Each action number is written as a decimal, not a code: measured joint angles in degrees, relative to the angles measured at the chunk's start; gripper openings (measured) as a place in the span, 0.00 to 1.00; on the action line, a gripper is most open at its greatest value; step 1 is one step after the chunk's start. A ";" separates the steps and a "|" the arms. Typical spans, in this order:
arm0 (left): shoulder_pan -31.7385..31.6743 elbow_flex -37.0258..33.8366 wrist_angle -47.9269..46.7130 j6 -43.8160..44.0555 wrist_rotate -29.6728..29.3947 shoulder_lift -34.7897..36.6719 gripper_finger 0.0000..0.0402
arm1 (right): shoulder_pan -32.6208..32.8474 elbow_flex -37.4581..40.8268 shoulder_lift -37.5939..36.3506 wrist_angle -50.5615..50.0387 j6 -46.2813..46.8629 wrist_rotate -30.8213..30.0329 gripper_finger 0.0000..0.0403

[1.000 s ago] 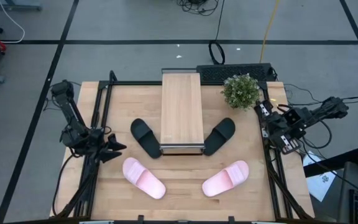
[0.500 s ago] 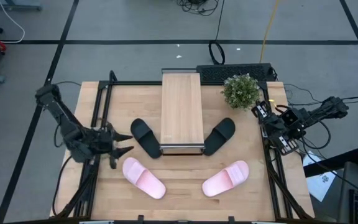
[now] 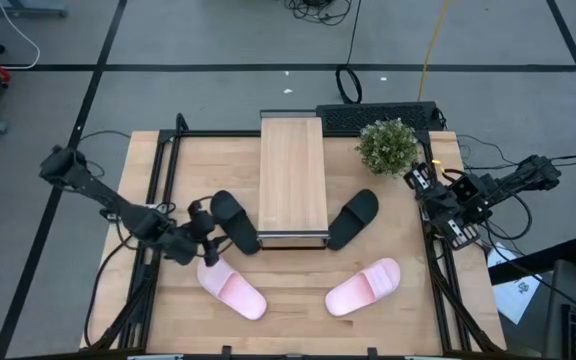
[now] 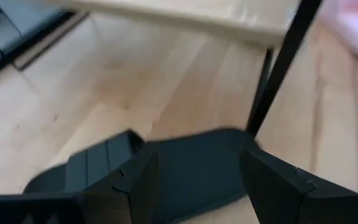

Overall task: Pick and place slides into the shelf
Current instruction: Put the left black slide on the shelf

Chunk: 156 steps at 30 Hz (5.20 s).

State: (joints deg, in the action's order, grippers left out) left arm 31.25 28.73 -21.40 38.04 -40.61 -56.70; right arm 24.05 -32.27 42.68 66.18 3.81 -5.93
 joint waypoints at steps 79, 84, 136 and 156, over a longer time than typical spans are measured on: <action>-71.41 -9.90 2.10 -15.83 78.49 -0.97 0.53 | -0.02 -0.02 -0.02 -4.27 -3.02 -0.22 0.00; -71.41 -9.88 2.57 -15.97 79.61 -2.70 0.52 | 0.00 -0.02 -0.02 -4.27 -3.02 -0.22 0.00; -71.85 42.13 -20.41 -0.14 62.00 20.77 0.00 | -0.01 -0.02 0.00 -5.44 -1.49 -0.24 0.00; -31.78 12.44 46.00 21.22 23.02 1.30 0.00 | -0.04 -0.02 -0.27 -1.48 -10.50 -16.75 0.00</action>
State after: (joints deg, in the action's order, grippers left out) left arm -0.53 41.17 24.61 59.26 -17.59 -55.39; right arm 24.01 -32.29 42.40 64.70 -6.68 -22.68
